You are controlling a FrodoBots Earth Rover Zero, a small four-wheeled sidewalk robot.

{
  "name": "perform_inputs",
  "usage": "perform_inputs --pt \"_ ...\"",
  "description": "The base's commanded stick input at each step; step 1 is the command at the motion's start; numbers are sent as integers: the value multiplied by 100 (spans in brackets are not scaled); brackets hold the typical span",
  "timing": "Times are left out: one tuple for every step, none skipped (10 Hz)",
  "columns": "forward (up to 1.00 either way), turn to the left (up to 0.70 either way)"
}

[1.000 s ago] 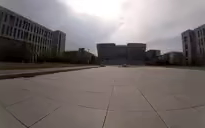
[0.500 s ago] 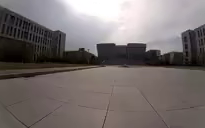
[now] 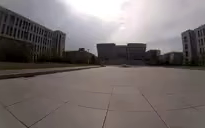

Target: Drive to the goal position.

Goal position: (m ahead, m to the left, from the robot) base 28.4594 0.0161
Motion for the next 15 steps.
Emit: perform_inputs --pt "100 -25" --pt "100 0" --pt "100 0" --pt "61 0" --pt "2 0" --pt "0 0" --pt "0 0" --pt "0 0" --pt "0 0" --pt "0 0" --pt "0 0" --pt "0 0" --pt "0 0" --pt "0 0" --pt "65 0"
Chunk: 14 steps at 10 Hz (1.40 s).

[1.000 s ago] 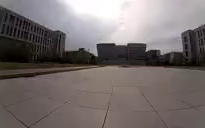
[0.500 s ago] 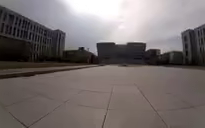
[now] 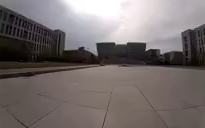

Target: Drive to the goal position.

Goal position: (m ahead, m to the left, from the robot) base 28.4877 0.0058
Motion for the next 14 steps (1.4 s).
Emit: perform_inputs --pt "100 0" --pt "100 0" --pt "100 0" --pt "100 0" --pt "100 0" --pt "100 0" --pt "100 0" --pt "100 0" --pt "100 0" --pt "100 0" --pt "100 0" --pt "100 0" --pt "100 0" --pt "100 0"
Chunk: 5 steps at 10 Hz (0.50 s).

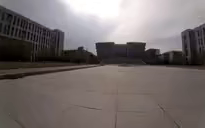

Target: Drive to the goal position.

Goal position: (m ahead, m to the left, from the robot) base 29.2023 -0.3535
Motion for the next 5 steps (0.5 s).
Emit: perform_inputs --pt "100 -4" --pt "100 -27" --pt "100 -27" --pt "100 -27" --pt "100 -27"
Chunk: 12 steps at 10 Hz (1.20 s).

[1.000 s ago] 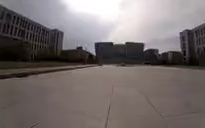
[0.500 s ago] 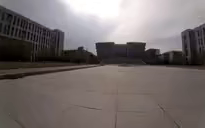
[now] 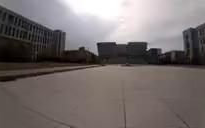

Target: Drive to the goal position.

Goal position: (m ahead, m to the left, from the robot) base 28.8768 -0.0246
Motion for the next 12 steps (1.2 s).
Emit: perform_inputs --pt "100 -27" --pt "100 -27" --pt "100 -27" --pt "100 -27" --pt "100 -27" --pt "100 -27" --pt "100 -27" --pt "100 -27" --pt "100 -27" --pt "100 -27" --pt "100 -27" --pt "100 -27"
